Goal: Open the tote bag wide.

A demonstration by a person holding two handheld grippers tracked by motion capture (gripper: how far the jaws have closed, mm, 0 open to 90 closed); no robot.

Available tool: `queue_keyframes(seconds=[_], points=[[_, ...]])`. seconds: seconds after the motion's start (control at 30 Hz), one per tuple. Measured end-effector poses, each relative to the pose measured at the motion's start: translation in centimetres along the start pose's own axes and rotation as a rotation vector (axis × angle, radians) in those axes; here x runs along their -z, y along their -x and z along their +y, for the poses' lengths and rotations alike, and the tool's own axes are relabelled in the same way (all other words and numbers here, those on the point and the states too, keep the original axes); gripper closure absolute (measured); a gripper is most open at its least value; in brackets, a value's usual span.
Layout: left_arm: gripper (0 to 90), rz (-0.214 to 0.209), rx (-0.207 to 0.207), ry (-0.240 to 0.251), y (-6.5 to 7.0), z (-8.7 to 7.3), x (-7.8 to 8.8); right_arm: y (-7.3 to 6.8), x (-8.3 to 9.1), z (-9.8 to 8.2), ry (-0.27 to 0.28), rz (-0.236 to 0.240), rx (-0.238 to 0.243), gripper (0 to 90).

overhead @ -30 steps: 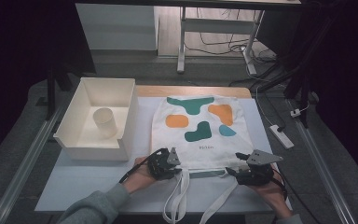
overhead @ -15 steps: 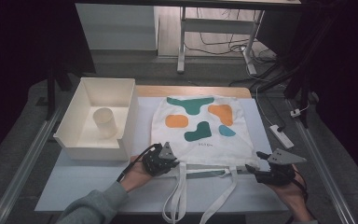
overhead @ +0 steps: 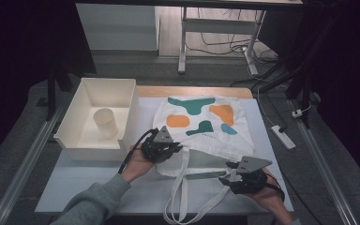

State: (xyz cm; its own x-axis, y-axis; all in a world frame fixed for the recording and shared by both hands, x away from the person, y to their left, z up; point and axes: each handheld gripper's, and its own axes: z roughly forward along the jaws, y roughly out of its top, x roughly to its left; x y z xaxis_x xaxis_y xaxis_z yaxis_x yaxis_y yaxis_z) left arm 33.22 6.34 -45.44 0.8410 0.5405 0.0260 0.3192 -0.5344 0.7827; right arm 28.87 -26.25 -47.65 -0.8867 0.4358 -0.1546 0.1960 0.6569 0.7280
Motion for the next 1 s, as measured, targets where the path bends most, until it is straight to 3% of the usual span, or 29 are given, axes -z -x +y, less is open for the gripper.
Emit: queue_keyframes(seconds=[0.37,0.5,0.57,0.63,0.67,0.73,0.77,0.8,0.9,1.0], points=[[83.6,-0.001,0.005,0.002,-0.4,0.1,0.0,0.3,-3.6,0.5,-0.099,0.005,0.022,38.0],[83.7,0.001,0.013,0.009,-0.5,0.3,0.0,0.4,-5.5,1.0,-0.169,-0.046,0.087,43.2],[83.7,0.003,0.015,0.014,-0.6,0.4,0.0,0.4,-5.7,1.1,-0.176,-0.058,0.103,44.8],[83.7,0.004,0.017,0.016,-0.7,0.6,0.0,0.3,-6.1,1.4,-0.190,-0.057,0.130,54.3],[83.7,0.004,0.019,0.020,-0.7,0.6,0.0,0.1,-6.4,1.8,-0.203,-0.067,0.152,65.3],[83.7,0.003,0.021,0.021,-0.8,0.7,0.0,-0.2,-6.7,2.1,-0.213,-0.099,0.188,75.0],[83.7,0.003,0.022,0.022,-0.9,0.7,0.0,-0.2,-6.7,2.1,-0.213,-0.099,0.188,75.0],[83.7,0.003,0.023,0.023,-0.9,0.8,0.0,-0.5,-6.9,2.3,-0.232,-0.131,0.218,81.9],[83.7,0.005,0.026,0.027,-1.0,0.8,0.0,-0.5,-7.0,2.4,-0.229,-0.161,0.228,86.7],[83.7,0.011,0.028,0.031,-1.1,0.9,0.1,-0.4,-6.7,2.5,-0.210,-0.149,0.214,87.5]])
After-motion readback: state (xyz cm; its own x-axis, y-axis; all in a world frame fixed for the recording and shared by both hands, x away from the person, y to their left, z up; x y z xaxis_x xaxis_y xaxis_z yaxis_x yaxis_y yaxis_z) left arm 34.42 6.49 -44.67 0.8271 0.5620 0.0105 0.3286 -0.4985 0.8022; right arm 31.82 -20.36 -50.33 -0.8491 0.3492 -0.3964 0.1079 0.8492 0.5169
